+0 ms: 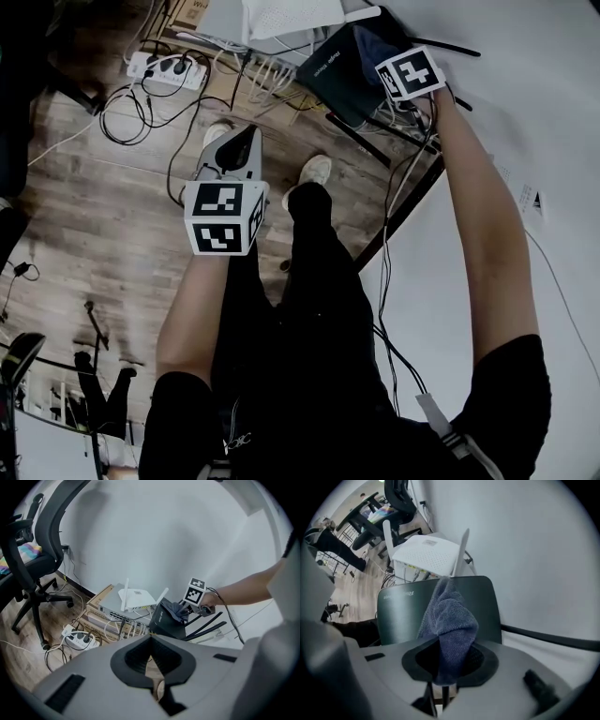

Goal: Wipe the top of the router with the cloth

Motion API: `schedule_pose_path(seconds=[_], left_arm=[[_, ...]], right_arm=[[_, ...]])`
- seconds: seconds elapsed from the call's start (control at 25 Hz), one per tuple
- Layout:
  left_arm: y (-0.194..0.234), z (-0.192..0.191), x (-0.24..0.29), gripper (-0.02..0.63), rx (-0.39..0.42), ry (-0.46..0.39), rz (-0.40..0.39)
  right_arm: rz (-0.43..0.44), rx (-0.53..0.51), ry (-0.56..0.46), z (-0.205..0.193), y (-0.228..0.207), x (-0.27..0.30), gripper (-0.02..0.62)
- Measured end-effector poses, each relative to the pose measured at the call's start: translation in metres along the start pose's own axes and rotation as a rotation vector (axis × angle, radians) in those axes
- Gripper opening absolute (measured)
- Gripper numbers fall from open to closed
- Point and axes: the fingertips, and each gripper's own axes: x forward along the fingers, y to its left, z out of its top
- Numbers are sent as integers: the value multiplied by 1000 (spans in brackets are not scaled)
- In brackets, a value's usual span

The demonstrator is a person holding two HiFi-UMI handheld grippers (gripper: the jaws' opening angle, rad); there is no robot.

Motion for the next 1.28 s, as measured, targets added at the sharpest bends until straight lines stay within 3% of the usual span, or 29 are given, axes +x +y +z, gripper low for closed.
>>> schedule_pose_path(seconds=[0.2, 0.64, 0.84, 1.04, 1.28], left_arm=[[-2, -2, -1, 5, -5, -9, -4], [-8, -8, -14, 5, -6, -32, 10], [-4, -10, -28, 5, -22, -58, 39], [-10, -9, -38, 5, -47, -80, 65], [-33, 13, -61, 5, -30, -126, 80]], right_arm=[[53, -122, 64, -10, 26, -1, 87], [308, -178, 190, -34, 86, -6, 87], [232, -213, 176, -35, 76, -17, 89], [266, -134, 147, -36, 78, -27, 87], [174, -132, -93, -7, 62, -77, 87]])
